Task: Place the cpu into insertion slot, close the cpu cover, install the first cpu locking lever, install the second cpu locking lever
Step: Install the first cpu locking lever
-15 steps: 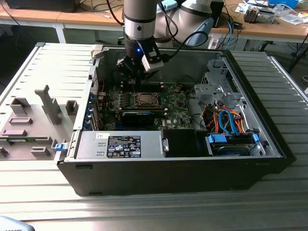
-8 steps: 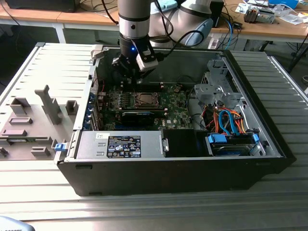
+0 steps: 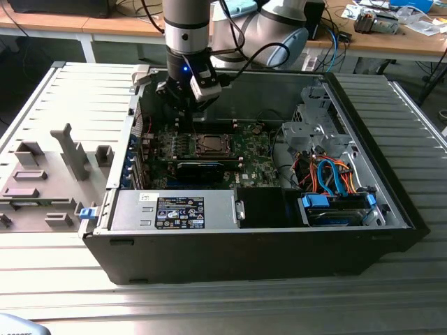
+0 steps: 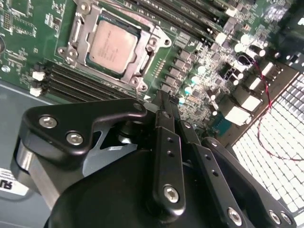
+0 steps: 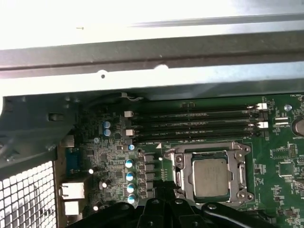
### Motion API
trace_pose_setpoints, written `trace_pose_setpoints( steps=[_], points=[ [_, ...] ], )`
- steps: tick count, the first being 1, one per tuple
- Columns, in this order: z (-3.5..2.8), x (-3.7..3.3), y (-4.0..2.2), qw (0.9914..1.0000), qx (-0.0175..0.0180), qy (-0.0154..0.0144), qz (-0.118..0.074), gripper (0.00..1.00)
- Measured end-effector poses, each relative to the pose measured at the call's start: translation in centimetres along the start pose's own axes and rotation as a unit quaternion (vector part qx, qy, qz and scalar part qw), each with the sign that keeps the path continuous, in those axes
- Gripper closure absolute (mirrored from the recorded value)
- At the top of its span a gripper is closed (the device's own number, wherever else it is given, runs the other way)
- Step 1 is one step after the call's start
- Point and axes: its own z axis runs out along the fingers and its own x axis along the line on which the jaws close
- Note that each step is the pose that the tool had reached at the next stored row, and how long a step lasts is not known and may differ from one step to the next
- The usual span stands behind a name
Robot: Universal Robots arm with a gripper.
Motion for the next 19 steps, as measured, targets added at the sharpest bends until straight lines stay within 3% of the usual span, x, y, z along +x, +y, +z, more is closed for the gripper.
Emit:
trace_pose_setpoints(
  steps=[13, 19],
  points=[
    [0.02, 1.02, 0.89, 0.99996, -0.002, 0.0003, -0.009, 0.89],
    [0.05, 1.08, 1.43, 0.99973, -0.0099, 0.0009, -0.021, 0.89]
  ],
)
